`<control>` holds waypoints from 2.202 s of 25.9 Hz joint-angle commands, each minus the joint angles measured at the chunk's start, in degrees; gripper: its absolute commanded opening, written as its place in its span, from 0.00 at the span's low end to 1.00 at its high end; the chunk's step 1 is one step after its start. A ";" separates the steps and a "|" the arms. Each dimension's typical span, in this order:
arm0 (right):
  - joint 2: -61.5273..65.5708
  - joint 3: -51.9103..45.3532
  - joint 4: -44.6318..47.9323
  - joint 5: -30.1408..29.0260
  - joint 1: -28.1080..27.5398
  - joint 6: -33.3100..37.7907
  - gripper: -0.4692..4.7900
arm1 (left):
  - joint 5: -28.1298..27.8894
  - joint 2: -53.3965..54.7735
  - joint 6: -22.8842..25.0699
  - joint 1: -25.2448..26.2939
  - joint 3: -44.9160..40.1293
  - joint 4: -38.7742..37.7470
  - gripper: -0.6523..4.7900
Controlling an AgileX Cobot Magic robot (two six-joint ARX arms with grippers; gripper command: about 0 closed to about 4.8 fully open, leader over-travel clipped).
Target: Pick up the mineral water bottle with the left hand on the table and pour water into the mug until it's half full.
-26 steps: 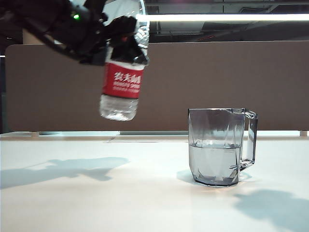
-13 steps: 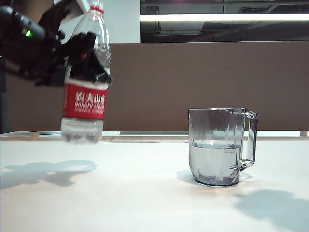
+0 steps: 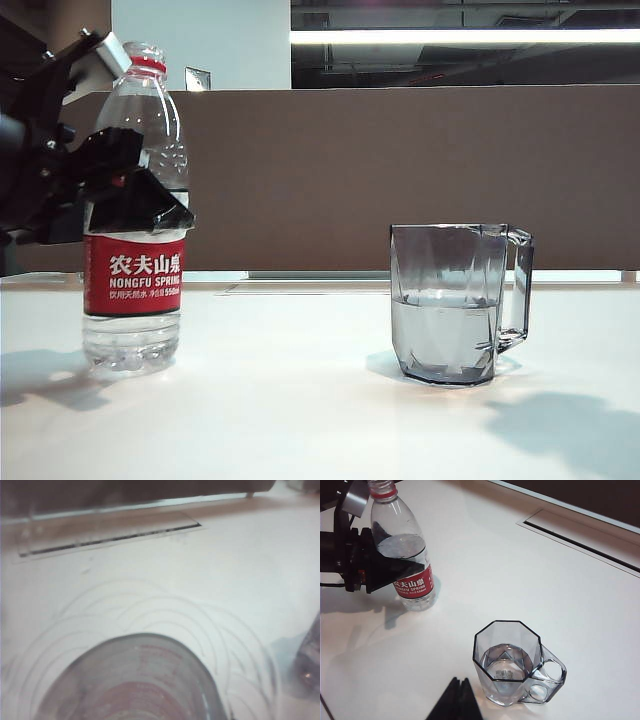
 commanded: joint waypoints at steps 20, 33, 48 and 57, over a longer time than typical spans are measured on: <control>0.00 0.55 0.79 -0.17 0.02 -0.17 0.07 | 0.24 0.42 0.28 0.31 0.15 8.41 0.59; 0.00 0.55 0.79 -0.15 0.02 -0.17 0.07 | 0.24 4.59 0.22 0.31 0.15 8.00 1.00; -0.11 0.55 1.07 -0.13 0.02 -0.17 0.07 | 0.26 -7.76 -2.84 0.22 0.20 -10.88 1.00; -1.11 0.55 2.67 0.04 0.00 -0.17 0.07 | 0.26 -24.00 -2.73 0.22 0.20 -31.67 1.00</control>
